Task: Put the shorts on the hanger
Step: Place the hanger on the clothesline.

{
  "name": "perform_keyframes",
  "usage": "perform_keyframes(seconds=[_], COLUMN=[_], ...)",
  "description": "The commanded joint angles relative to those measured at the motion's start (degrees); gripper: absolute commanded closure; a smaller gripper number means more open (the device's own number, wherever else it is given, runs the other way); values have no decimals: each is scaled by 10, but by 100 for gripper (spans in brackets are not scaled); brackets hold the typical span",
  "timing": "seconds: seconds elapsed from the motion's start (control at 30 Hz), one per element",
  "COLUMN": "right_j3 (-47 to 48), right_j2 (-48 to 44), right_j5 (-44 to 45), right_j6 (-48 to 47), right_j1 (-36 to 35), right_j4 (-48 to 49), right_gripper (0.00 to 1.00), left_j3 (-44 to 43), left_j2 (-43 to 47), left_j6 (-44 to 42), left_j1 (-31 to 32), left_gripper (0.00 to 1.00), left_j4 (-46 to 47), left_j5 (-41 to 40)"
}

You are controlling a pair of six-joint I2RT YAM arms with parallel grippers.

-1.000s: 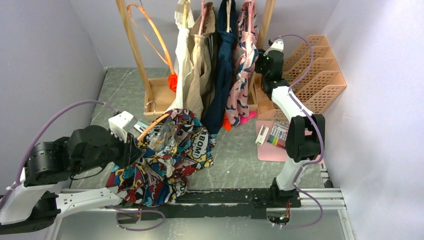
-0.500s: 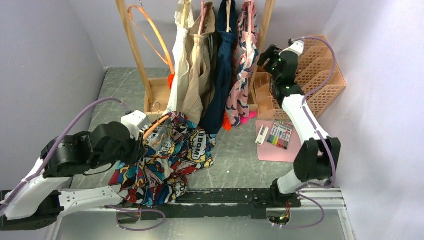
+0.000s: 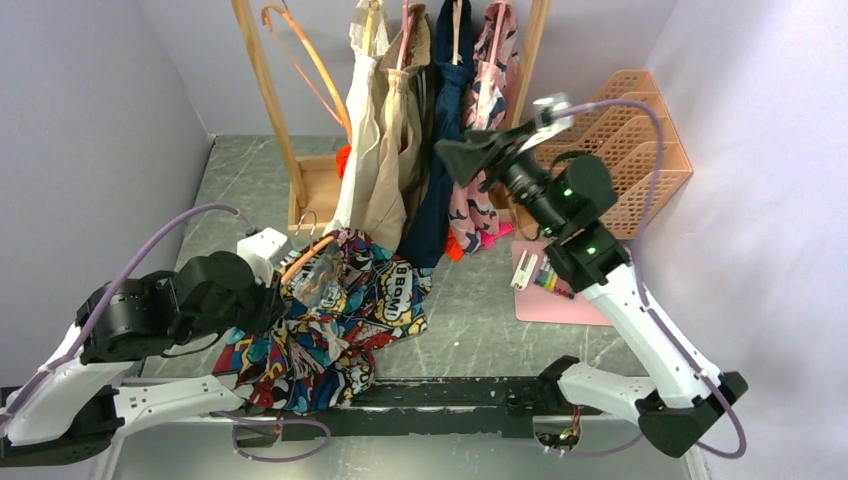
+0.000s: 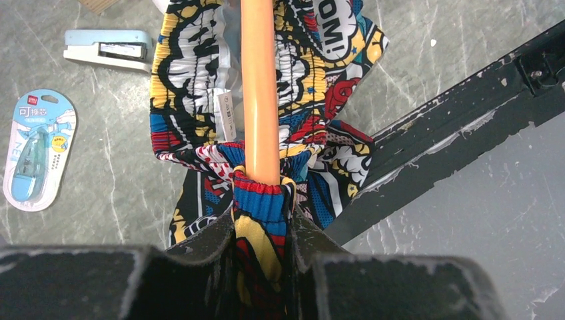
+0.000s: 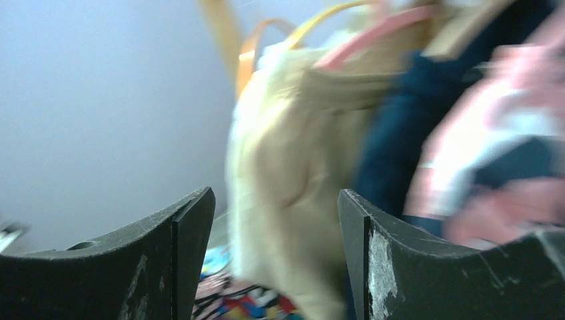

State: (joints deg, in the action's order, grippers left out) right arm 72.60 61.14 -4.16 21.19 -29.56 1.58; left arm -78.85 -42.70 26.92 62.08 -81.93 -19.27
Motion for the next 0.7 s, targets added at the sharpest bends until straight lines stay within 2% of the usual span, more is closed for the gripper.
perform_keyframes(seconds=[0.0, 0.1, 0.23, 0.33, 0.5, 0.57, 0.67], right_j3=[-49, -56, -21, 23, 124, 151, 148], right_j2=[29, 52, 111, 177, 289, 323, 338], right_j5=[-98, -92, -18, 92, 383, 453, 505], right_j6=[-27, -36, -84, -112, -103, -81, -73], right_j1=[-110, -171, -270, -344, -420, -423, -423], right_j4=[71, 112, 114, 102, 54, 26, 40], right_gripper=[29, 29, 29, 28, 25, 23, 22], left_j3=[7, 9, 14, 17, 19, 19, 20], left_j2=[-3, 0, 7, 11, 17, 18, 19], left_j6=[-6, -3, 6, 7, 11, 11, 11], left_j1=[-3, -3, -3, -3, -3, -3, -3], left_gripper=[93, 93, 93, 93, 93, 93, 93], left_j4=[19, 19, 19, 18, 18, 19, 24], left_j5=[-8, -8, -4, -7, -9, -11, -8])
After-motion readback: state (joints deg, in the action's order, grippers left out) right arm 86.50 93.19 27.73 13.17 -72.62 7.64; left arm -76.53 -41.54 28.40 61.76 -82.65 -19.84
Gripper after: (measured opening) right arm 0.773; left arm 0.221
